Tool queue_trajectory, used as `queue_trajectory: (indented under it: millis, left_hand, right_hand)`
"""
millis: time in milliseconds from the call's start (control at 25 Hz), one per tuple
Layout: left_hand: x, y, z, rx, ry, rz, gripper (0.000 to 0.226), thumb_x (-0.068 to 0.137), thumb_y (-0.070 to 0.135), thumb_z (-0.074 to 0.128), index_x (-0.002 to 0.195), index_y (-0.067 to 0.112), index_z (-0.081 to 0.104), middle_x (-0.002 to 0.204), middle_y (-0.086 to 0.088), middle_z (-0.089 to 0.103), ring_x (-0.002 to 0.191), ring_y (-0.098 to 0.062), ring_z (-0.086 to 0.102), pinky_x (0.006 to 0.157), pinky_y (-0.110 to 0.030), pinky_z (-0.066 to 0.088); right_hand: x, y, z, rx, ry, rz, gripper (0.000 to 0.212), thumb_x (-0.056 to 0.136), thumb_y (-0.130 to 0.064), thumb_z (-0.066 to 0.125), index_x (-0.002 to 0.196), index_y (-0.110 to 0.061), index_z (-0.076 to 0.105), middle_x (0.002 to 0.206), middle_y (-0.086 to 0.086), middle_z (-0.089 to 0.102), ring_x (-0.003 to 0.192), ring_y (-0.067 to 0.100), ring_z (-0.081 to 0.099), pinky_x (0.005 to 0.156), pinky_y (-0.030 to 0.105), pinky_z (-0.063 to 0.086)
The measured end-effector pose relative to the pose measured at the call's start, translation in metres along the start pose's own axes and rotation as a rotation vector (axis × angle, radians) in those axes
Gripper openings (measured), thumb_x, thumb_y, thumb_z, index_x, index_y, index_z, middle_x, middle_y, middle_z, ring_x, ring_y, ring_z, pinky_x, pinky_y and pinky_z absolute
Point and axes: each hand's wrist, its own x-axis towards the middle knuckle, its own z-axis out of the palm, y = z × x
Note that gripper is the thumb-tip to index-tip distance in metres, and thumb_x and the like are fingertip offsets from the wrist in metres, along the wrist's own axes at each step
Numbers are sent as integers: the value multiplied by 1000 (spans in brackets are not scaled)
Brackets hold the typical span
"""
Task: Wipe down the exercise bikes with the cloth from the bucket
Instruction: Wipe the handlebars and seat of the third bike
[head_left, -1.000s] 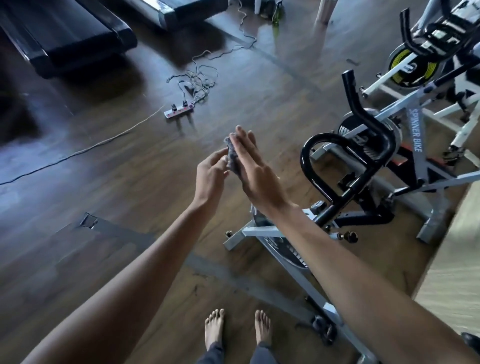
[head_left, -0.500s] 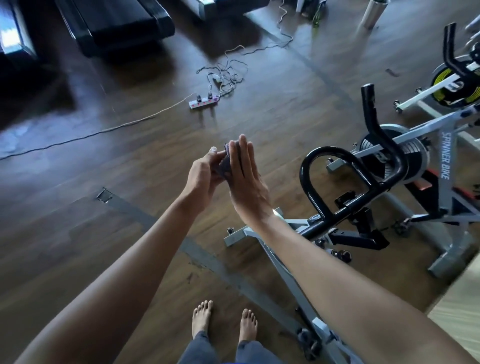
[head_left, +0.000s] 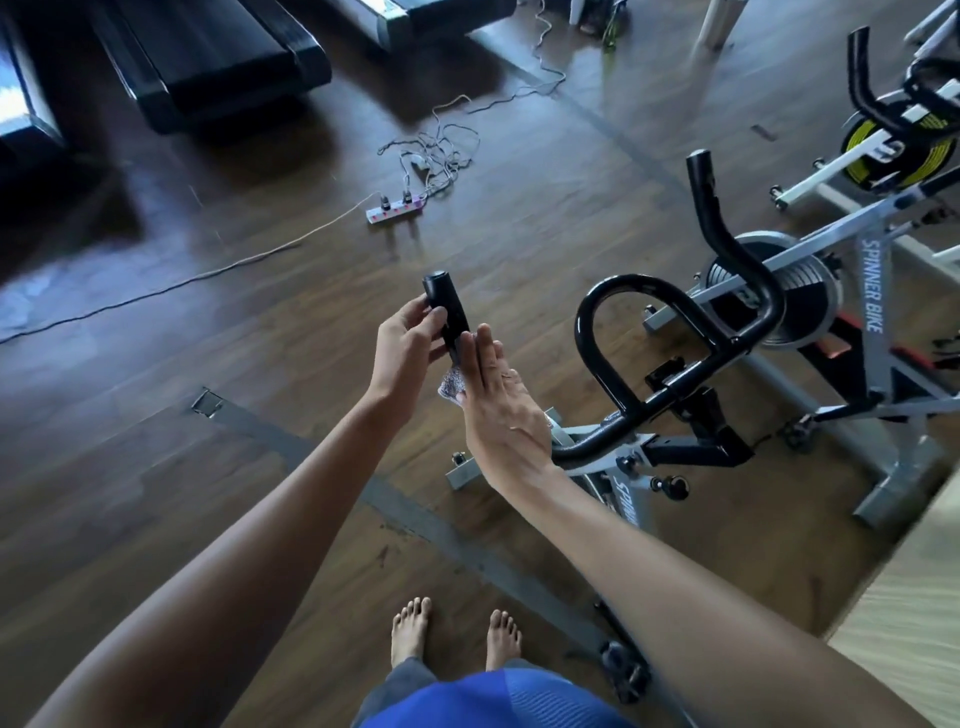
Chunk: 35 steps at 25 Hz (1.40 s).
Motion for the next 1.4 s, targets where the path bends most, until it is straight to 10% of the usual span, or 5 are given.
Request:
queue_trajectory:
  millis: [160,280,440,1040,1400]
  left_hand:
    - [-24,-17,9,594,256,350,52,94,14,53,145,11,45,147,-8,50,137,-21,44,117,-34,31]
    - [-35,-37,3,1013,135,736,50,97,15,45,146,9,44,158,-8,35,149,-24,24,123,-41,16]
    - [-37,-69,-6,1234,-55,824,46,102,20,40,145,6,46,160,-8,31,152,-25,17,123,-51,11]
    - [-51,-81,-2,1237,-92,758,51,106,29,33,152,7,32,164,-5,19,153,-21,2,124,-52,6]
    - [-56,-89,0,1231,-123,790,56,106,39,31,153,7,32,163,-8,22,153,-24,7,123,-53,11]
  right_hand:
    - [-23,2,-17,-23,-36,6,74,86,1,64,152,-5,32,156,17,37,139,29,45,105,42,49]
    - [-41,10,-30,-24,-90,22,63,98,-12,52,156,-8,27,160,14,32,144,29,38,115,45,38]
    - [-70,29,-48,-44,-88,-3,52,107,-34,30,154,-12,34,156,9,40,142,25,42,119,44,29]
    - [-97,100,-52,207,13,81,41,105,-19,42,145,-14,46,159,1,35,154,24,10,124,52,13]
    - [-100,100,-56,145,-29,38,55,103,-50,39,146,-17,45,160,1,33,154,23,11,126,43,5]
